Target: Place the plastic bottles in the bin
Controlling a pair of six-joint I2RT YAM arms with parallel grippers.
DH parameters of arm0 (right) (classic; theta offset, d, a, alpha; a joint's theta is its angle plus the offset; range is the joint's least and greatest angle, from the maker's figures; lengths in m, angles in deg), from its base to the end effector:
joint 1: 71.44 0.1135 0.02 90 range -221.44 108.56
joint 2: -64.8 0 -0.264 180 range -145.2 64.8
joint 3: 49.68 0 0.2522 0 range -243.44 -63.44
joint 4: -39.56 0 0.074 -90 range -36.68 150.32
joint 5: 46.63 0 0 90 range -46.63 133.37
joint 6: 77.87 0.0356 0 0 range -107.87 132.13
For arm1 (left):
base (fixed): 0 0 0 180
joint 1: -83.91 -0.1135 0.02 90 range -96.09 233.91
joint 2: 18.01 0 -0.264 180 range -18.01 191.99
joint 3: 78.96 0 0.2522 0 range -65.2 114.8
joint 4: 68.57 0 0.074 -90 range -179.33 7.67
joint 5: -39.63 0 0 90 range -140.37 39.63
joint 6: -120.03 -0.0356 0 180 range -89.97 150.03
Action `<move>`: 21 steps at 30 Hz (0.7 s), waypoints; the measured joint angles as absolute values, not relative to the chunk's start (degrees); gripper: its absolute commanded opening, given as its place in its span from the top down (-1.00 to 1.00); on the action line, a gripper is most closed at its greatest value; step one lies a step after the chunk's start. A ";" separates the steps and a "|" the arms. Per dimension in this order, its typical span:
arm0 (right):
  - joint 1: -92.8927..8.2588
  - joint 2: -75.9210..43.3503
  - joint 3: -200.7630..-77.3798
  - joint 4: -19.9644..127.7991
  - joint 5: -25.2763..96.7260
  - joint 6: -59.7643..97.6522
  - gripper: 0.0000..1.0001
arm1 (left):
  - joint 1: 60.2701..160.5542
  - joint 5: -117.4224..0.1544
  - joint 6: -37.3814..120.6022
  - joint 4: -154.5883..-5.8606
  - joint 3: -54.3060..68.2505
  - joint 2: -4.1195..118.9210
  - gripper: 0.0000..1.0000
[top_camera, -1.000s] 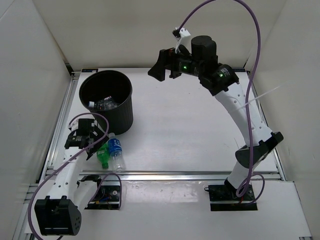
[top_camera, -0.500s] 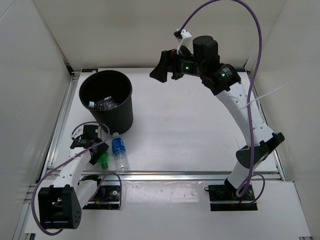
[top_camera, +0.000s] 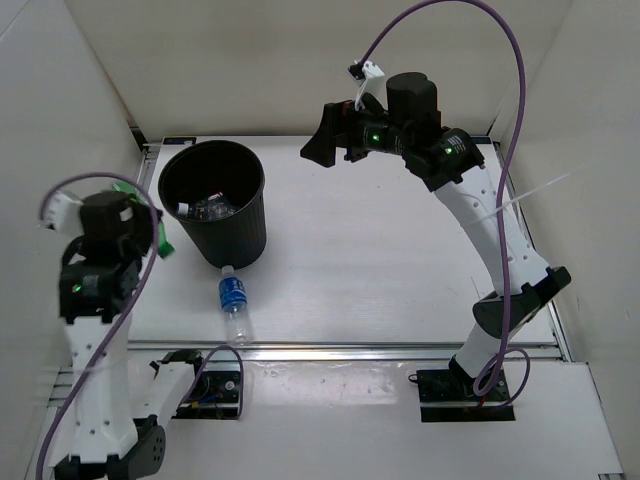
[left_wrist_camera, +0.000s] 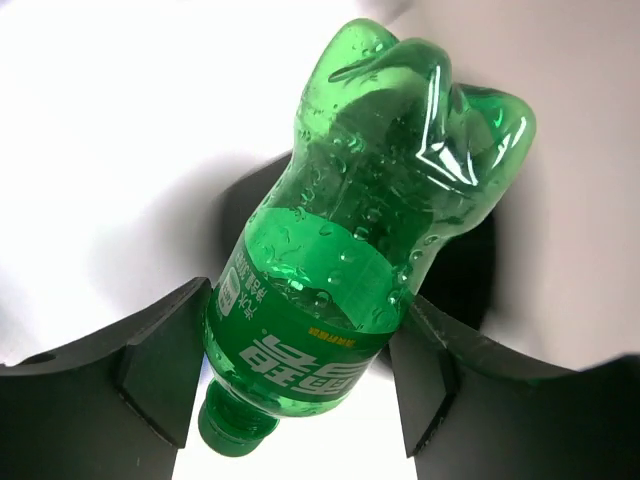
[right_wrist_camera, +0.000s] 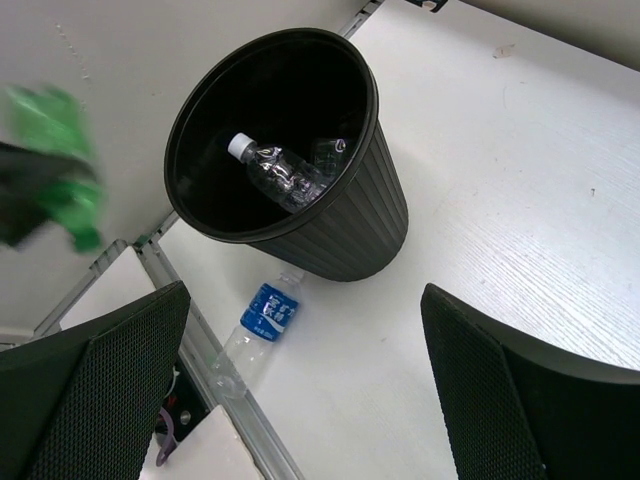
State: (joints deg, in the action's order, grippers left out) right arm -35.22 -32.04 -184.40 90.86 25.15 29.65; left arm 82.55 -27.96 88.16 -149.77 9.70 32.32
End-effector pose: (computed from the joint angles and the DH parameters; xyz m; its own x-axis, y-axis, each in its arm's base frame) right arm 0.2801 0.2190 0.5055 -0.4214 0.0458 -0.9057 -0.7128 0.6007 0.3620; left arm 0.1273 0.0166 0.4004 -0.1033 -0.7878 -0.6072 -0.7367 0.4708 -0.4855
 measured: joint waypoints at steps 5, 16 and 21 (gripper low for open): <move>-35.22 -32.04 -184.38 90.95 24.97 29.67 -1.00 | 82.50 -26.69 83.20 -144.13 30.31 34.05 -0.09; -35.22 -32.04 -184.38 90.95 24.56 29.78 -1.00 | 87.60 -40.61 72.79 -129.97 29.50 55.47 -1.00; -35.22 -32.04 -184.21 90.95 24.58 29.78 -1.00 | 90.31 -41.90 68.53 -130.29 33.65 59.90 -1.00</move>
State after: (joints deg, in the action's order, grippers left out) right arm -35.22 -32.04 -184.21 90.95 24.58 29.78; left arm 90.31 -41.90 68.53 -130.29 33.65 59.90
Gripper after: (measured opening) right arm 0.998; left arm 0.998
